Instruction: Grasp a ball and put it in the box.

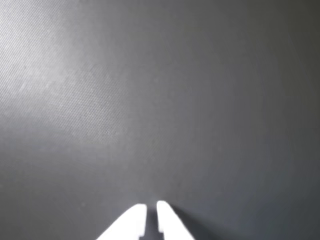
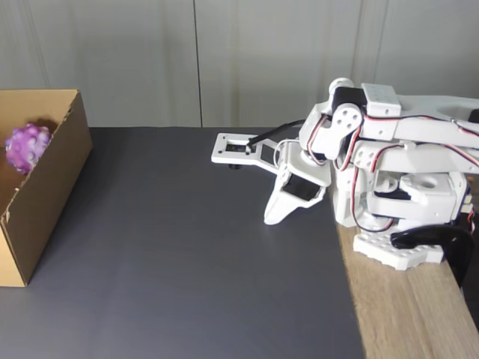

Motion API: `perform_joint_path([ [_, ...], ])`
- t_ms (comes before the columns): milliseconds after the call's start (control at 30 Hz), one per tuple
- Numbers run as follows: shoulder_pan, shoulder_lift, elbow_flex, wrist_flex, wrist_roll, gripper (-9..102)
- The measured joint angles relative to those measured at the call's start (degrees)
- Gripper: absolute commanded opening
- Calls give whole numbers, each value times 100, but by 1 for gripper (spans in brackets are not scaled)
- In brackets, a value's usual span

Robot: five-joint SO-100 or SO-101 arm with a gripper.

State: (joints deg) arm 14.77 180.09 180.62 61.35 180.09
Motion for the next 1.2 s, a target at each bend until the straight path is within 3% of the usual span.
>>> perform_joint_path([
  [1200,0,9,-35,158,-202,3],
])
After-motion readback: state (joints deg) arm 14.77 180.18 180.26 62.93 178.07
